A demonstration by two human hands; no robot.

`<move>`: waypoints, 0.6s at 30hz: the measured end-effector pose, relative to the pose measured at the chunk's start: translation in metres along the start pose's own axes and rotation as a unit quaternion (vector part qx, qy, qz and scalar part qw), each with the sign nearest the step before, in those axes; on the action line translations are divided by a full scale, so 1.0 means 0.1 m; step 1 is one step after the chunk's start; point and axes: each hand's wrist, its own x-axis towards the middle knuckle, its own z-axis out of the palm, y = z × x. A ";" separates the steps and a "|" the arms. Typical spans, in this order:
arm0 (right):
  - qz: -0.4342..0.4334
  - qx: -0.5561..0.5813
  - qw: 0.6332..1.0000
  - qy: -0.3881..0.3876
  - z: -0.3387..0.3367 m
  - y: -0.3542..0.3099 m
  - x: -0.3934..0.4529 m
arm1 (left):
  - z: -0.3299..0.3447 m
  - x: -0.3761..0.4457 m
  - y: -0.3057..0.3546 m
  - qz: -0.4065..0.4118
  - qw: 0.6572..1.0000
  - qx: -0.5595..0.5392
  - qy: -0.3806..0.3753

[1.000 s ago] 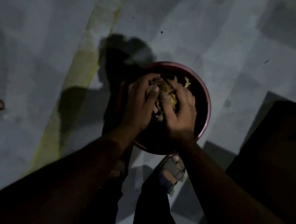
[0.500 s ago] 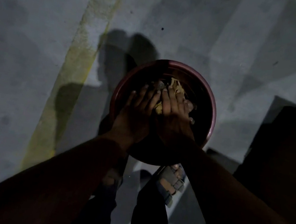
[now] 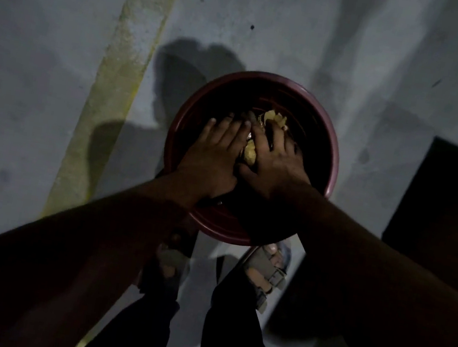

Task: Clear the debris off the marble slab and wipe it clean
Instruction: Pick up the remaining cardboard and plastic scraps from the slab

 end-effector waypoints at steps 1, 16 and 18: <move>0.002 0.021 1.000 0.003 -0.12 -0.03 -0.07 | -0.08 -0.07 -0.01 -0.007 1.000 -0.006 0.016; -0.003 0.028 0.988 0.149 -0.66 -0.20 -0.74 | -0.67 -0.63 0.22 -0.024 0.994 -0.041 0.101; 0.001 0.042 0.989 0.145 -0.64 -0.21 -0.79 | -0.72 -0.69 0.23 -0.022 0.992 -0.044 0.116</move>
